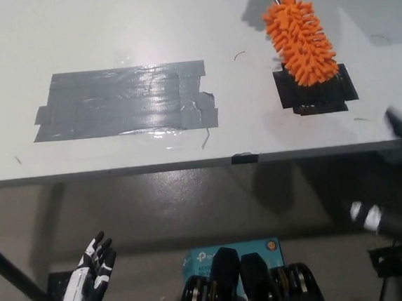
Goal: A person hands an oraange duster to the robot and the robot grabs it with its right hand and places it on the black marked spot infron tof it on the desk
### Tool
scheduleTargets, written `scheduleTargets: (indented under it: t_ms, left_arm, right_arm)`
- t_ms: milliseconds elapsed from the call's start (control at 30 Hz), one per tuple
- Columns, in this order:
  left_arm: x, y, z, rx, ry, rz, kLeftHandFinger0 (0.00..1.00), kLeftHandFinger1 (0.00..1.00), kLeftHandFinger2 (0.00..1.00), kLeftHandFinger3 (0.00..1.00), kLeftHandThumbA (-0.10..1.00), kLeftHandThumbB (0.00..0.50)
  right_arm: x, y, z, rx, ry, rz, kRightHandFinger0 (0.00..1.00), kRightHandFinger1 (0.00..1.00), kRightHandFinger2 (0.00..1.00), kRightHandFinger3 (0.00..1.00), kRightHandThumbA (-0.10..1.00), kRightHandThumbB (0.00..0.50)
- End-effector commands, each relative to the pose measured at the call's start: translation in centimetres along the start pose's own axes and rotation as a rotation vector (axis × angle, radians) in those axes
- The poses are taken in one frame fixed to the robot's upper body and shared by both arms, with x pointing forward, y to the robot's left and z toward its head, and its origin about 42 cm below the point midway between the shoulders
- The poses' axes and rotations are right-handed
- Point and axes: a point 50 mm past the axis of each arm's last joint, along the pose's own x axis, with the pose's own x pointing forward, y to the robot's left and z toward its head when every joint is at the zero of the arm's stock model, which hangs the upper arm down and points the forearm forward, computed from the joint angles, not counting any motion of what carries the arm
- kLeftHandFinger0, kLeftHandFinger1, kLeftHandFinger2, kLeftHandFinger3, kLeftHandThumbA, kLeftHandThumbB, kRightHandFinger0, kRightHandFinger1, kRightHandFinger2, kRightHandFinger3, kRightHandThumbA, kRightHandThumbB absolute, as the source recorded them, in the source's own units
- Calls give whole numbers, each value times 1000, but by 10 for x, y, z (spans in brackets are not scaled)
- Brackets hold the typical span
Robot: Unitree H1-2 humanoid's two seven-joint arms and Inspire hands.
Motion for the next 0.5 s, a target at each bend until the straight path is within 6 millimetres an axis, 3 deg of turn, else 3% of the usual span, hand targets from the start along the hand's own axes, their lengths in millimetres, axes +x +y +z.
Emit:
scheduleTargets:
  t_ms: [0, 33, 67, 167, 267, 367, 467]
  left_arm:
    - [3, 12, 14, 14, -81, 17, 1000, 1000, 1000, 1000, 800, 179]
    - [5, 12, 15, 13, -85, 20, 1000, 1000, 1000, 1000, 801, 178]
    - [5, 12, 16, 12, -85, 20, 1000, 1000, 1000, 1000, 801, 177]
    - [4, 12, 15, 9, -84, 20, 1000, 1000, 1000, 1000, 797, 170]
    - [6, 13, 18, 20, -91, 20, 1000, 1000, 1000, 1000, 813, 177]
    - [8, 13, 20, 15, -93, 23, 1000, 1000, 1000, 1000, 815, 174]
    - [9, 14, 23, 13, -95, 22, 1000, 1000, 1000, 1000, 809, 164]
  right_arm:
    - [76, -49, 63, -233, -75, -114, 1000, 1000, 1000, 1000, 966, 338]
    - [96, -50, 59, -239, -60, -116, 1000, 1000, 1000, 1000, 995, 363]
    - [119, -49, 55, -246, -38, -113, 1000, 1000, 1000, 1000, 1000, 361]
    - [165, -45, 41, -230, 30, -87, 1000, 1000, 1000, 1000, 975, 363]
    - [205, -40, 26, -203, 110, -70, 1000, 1000, 1000, 1000, 934, 370]
    - [243, -39, 14, -225, 192, -53, 1000, 1000, 1000, 1000, 956, 399]
    - [277, -38, 7, -247, 270, -15, 1000, 1000, 1000, 1000, 985, 390]
